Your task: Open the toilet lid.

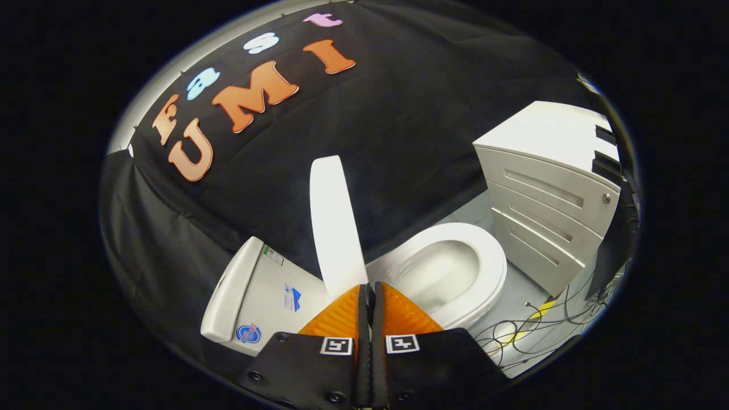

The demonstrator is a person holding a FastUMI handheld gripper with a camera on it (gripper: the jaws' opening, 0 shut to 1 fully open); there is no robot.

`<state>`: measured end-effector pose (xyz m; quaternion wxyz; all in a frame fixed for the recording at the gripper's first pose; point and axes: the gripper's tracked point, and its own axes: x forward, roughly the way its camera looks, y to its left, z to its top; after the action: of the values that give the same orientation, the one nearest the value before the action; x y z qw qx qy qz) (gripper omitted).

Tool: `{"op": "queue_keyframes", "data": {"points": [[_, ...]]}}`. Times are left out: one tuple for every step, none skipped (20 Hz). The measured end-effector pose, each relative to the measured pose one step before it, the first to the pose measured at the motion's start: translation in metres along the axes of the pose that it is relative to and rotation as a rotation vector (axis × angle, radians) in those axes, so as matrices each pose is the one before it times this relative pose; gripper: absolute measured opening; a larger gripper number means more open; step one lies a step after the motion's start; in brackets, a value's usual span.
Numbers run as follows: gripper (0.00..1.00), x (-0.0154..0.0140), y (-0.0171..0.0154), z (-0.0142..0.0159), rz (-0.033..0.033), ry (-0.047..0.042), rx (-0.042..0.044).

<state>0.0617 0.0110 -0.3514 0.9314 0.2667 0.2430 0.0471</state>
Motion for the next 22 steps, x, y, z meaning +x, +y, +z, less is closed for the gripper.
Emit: {"op": "queue_keyframes", "data": {"points": [[0.08, -0.00164, 0.00751, -0.0004, -0.0009, -0.00176, -0.01571], [0.08, -0.00153, 0.00794, -0.00103, 0.00016, -0.00212, -0.01589], [0.08, -0.00061, 0.00906, -0.0005, 0.0, -0.00109, -0.01655], [0.08, -0.00148, 0.00842, -0.00053, -0.00299, -0.00429, -0.01701], [0.08, -0.00054, 0.00771, -0.00048, -0.0052, -0.00624, -0.02233], [0.08, -0.00179, 0.00768, -0.00052, -0.0069, -0.00775, -0.02152], [0.08, -0.00064, 0.00619, -0.00125, -0.00758, -0.00728, -0.02063], [0.08, -0.00073, 0.00609, -0.00158, -0.00751, -0.00651, -0.01835], [0.08, -0.00217, 0.00714, -0.00124, -0.00522, -0.00398, -0.01609], [0.08, -0.00081, 0.00687, -0.00125, -0.00293, -0.00335, -0.01507], [0.08, -0.00007, 0.00555, -0.00048, -0.00249, -0.00301, -0.01468], [0.08, -0.00059, 0.00649, -0.00073, -0.00291, -0.00293, -0.01602], [0.08, -0.00189, 0.00602, 0.00001, -0.00256, -0.00218, -0.02103], [0.08, -0.00005, 0.00641, -0.0009, -0.0038, -0.00201, -0.02489], [0.08, -0.00124, 0.00562, -0.00096, -0.00555, -0.00357, -0.02736], [0.08, -0.00191, 0.006, -0.00099, -0.00542, -0.00172, -0.02703], [0.08, 0.00028, 0.00659, -0.00052, -0.0056, -0.00333, -0.02265], [0.08, -0.00051, 0.00658, -0.00092, -0.00435, -0.00262, -0.01918], [0.08, -0.00199, 0.00579, -0.00071, -0.00462, -0.00321, -0.01678], [0.08, -0.00098, 0.00671, 0.00026, -0.00133, -0.00346, -0.01854], [0.08, -0.00162, 0.00695, -0.00105, 0.00123, -0.003, -0.02087], [0.08, -0.00114, 0.00651, -0.00078, 0.00119, -0.00279, -0.02057]]}}
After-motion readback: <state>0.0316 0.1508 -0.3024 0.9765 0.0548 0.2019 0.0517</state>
